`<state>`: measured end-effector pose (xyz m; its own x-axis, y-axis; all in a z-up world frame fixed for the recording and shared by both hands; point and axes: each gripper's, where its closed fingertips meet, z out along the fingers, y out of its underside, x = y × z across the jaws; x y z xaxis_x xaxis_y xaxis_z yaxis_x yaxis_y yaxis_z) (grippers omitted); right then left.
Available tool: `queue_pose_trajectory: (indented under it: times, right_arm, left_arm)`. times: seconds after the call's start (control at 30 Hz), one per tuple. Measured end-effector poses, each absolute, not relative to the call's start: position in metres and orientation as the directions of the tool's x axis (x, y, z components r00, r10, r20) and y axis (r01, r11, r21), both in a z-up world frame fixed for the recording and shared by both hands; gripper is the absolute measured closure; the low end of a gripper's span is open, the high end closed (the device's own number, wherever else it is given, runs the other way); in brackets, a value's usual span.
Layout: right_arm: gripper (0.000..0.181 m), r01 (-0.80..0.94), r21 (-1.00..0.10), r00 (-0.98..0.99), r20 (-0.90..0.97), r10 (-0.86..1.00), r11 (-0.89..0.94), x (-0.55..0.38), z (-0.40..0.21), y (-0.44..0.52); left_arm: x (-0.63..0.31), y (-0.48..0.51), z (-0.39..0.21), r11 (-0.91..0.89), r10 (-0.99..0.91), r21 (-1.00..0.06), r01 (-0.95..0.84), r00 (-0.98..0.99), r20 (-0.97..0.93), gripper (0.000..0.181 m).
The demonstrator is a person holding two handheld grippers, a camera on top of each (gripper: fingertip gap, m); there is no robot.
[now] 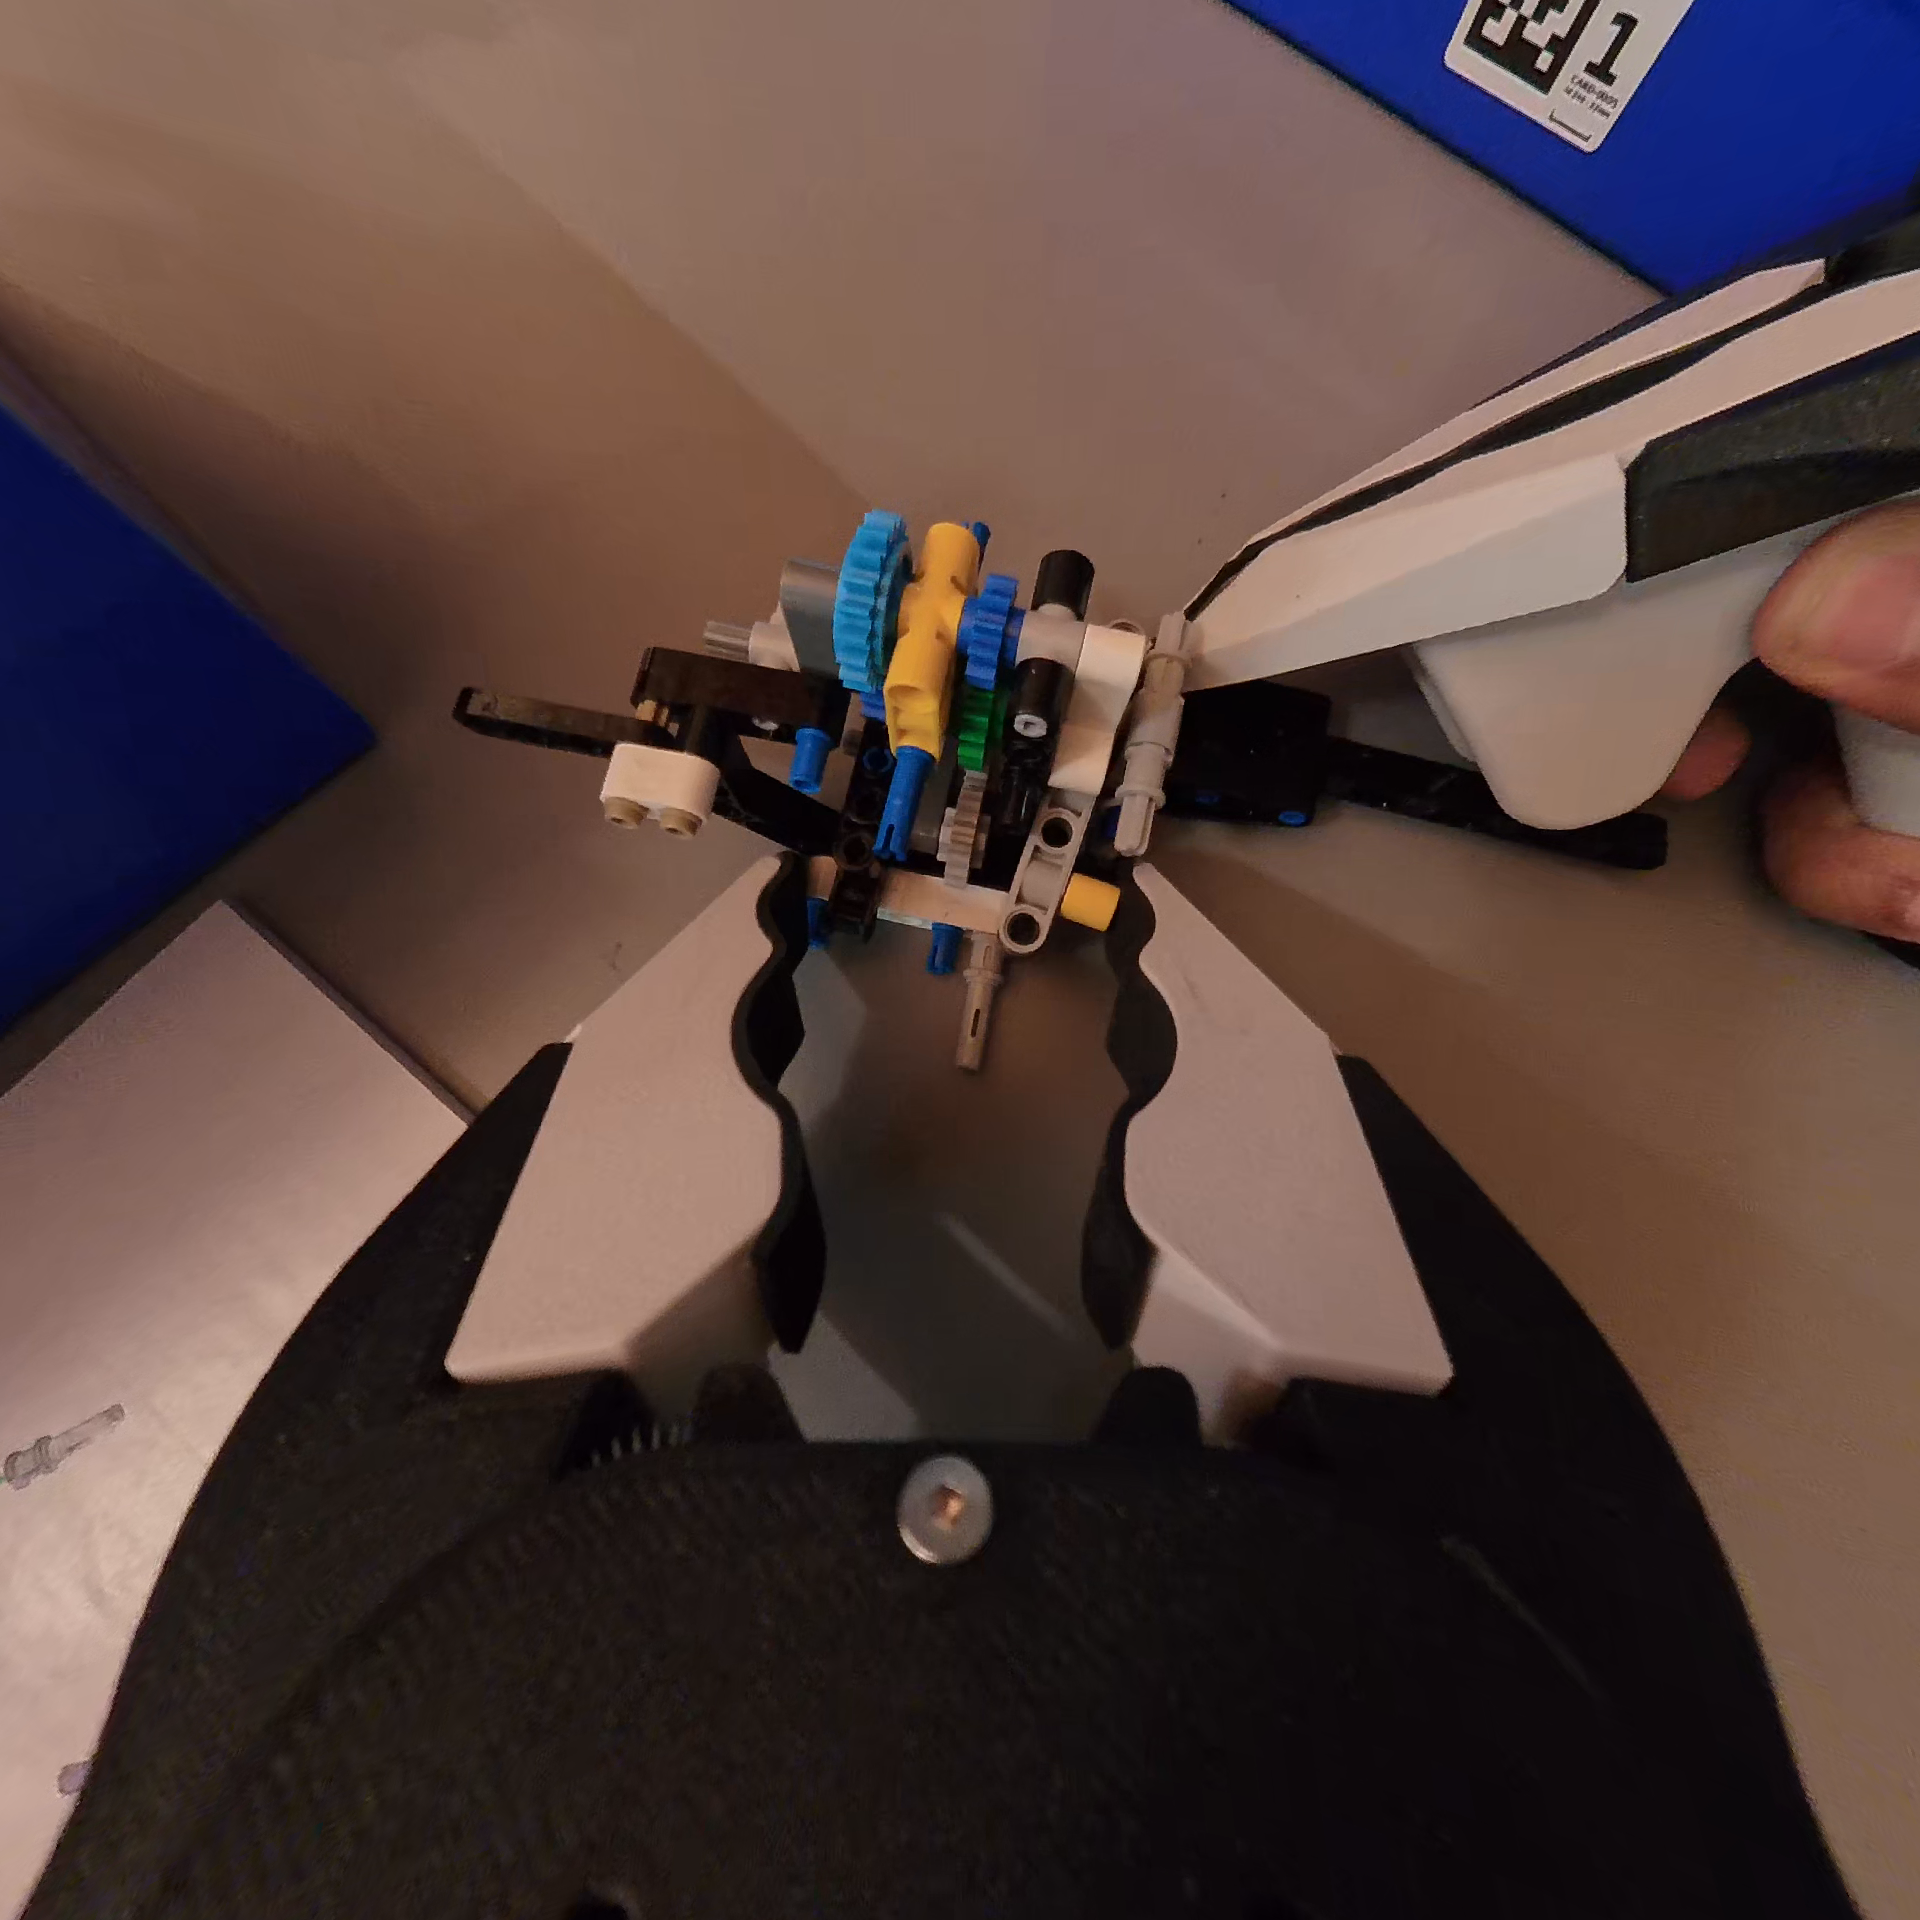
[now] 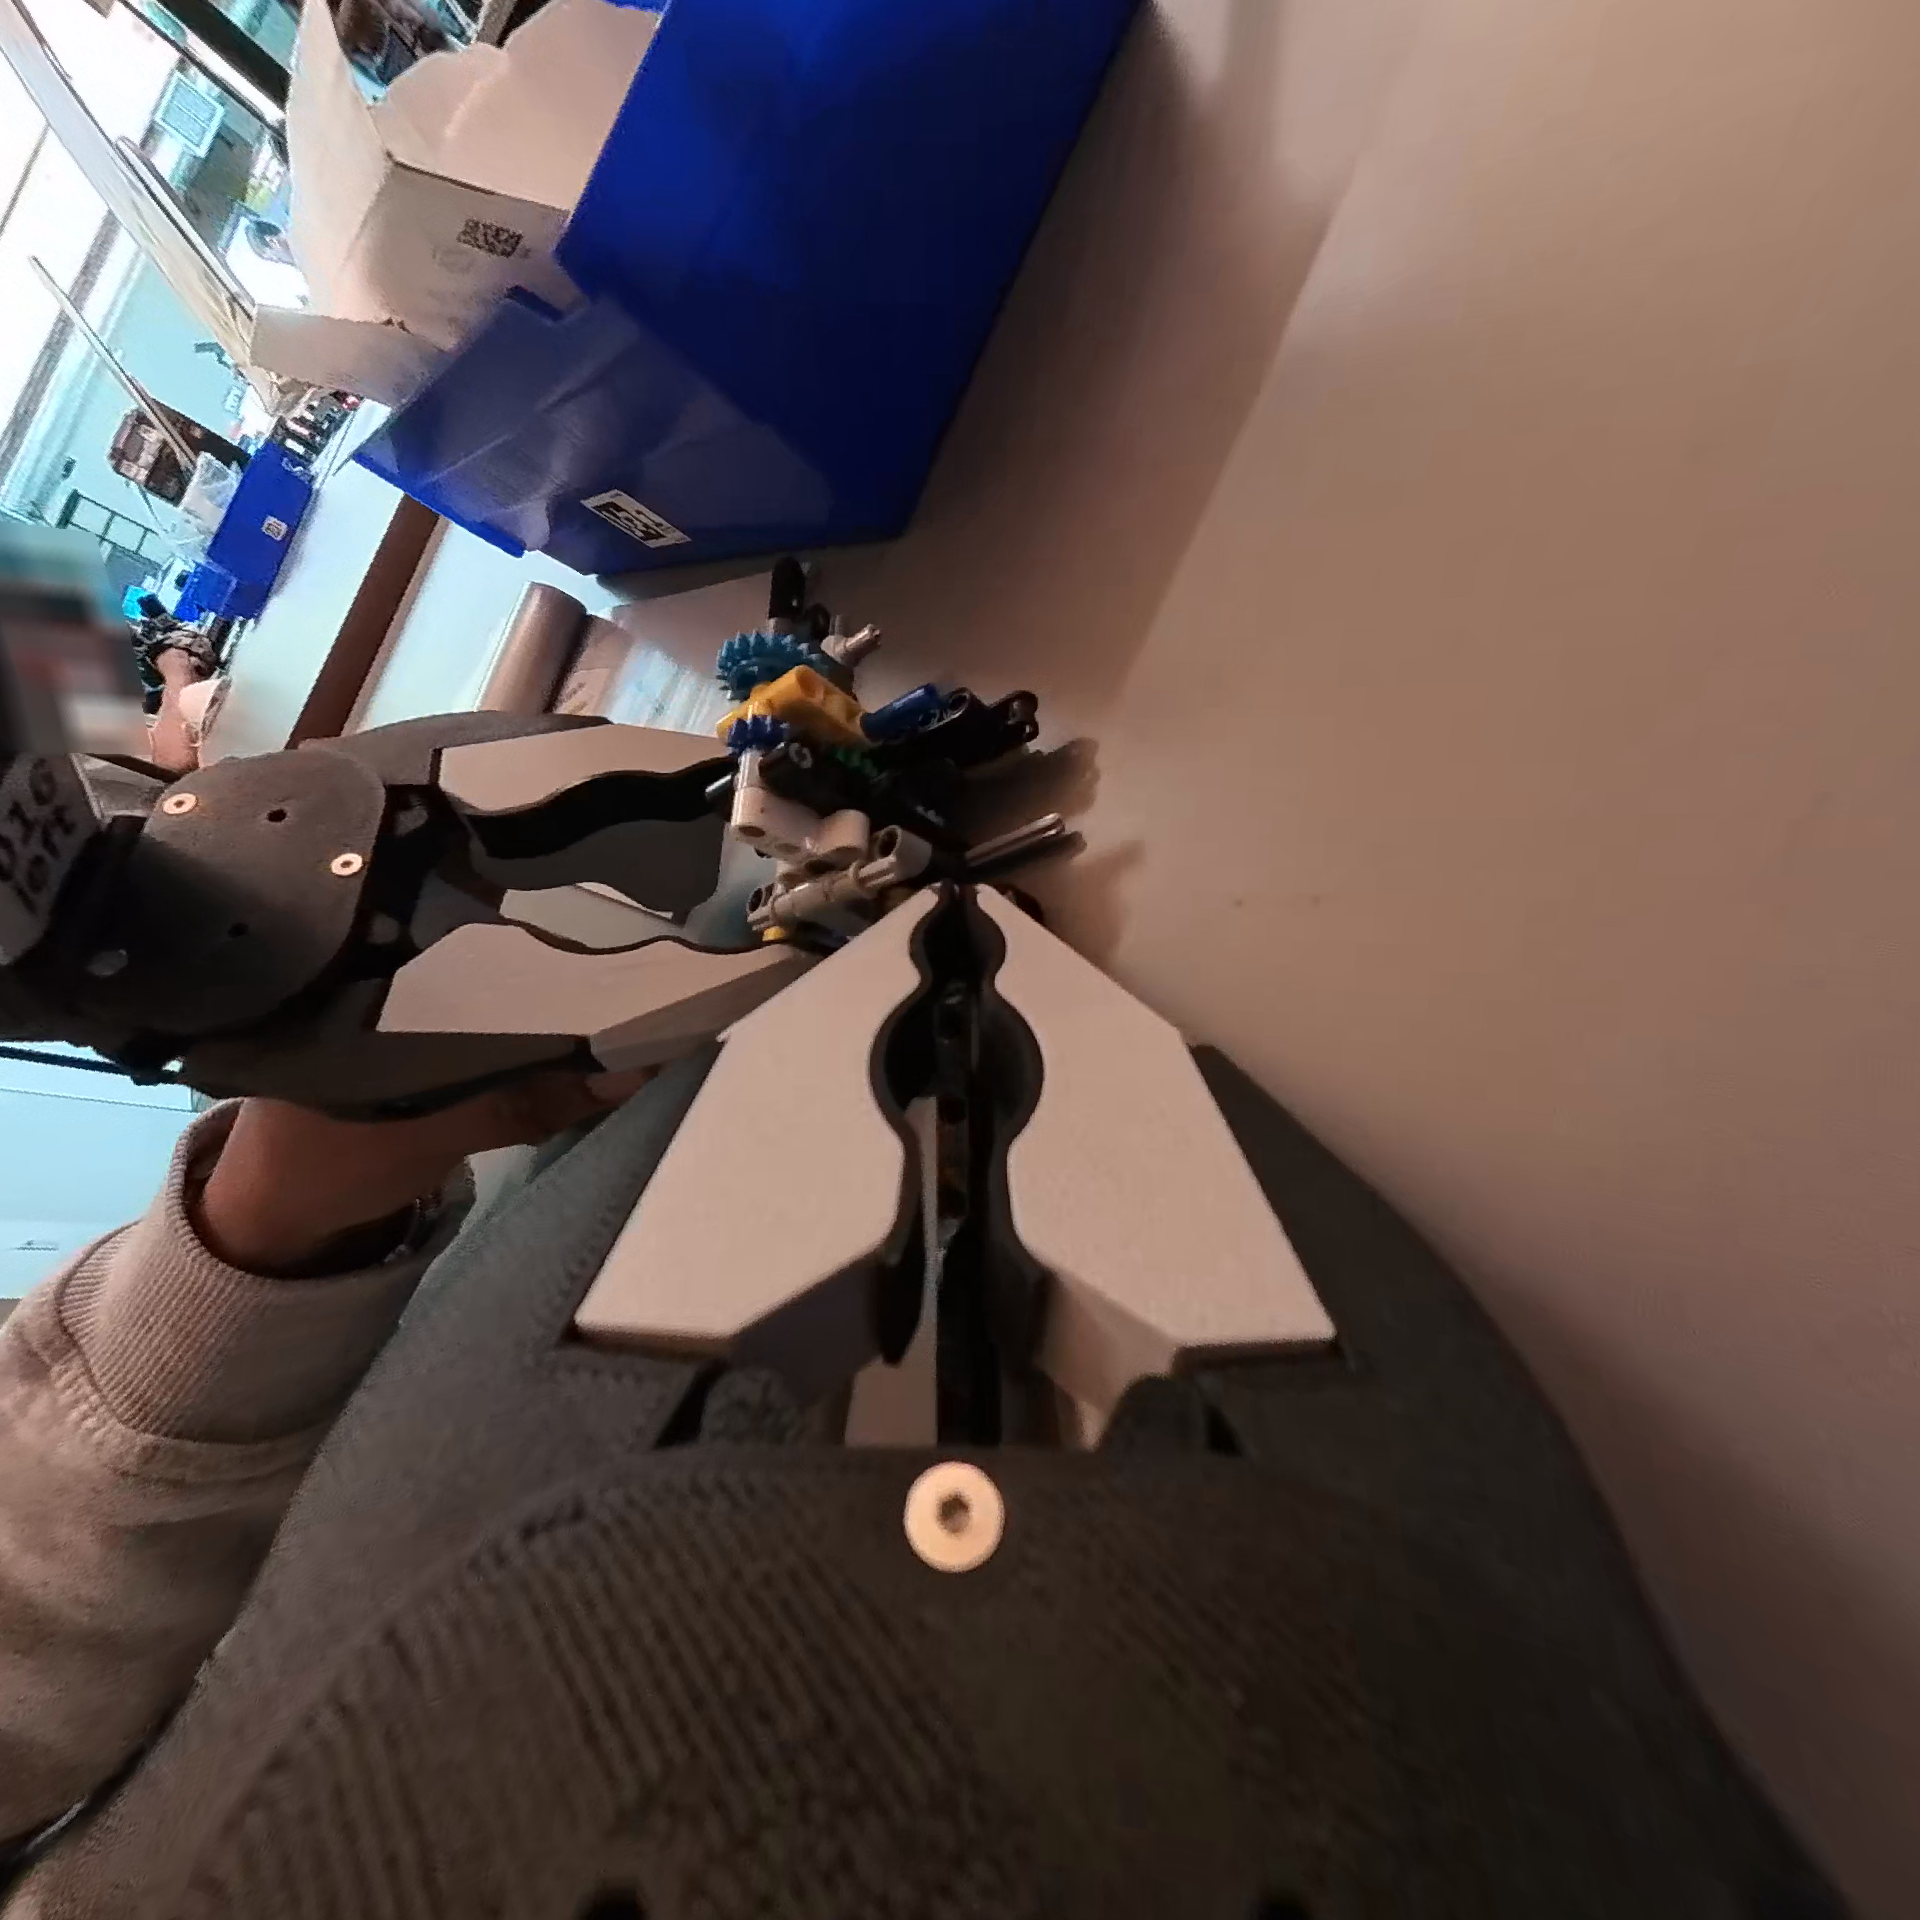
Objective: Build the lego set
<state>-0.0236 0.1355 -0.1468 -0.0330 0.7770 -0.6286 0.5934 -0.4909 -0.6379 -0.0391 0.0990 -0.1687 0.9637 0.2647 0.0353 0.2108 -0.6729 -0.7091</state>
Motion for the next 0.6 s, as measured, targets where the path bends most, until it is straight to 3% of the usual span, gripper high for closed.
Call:
queue_pose_trajectory:
  times: [0.03,0.6]
  right_arm:
    - [0.181,0.593,-0.639,-0.033,-0.628,0.778,-0.490,-0.0237,-0.1469,0.1355]
    - [0.181,0.581,-0.588,-0.009,-0.696,0.718,-0.563,-0.0254,-0.1472,0.1363]
  left_arm:
    - [-0.0392,0.0989,-0.1688,-0.673,0.265,-0.709,0.210,0.964,0.034,0.121]
    - [-0.0392,0.0990,-0.1689,-0.674,0.265,-0.709,0.208,0.964,0.032,0.121]
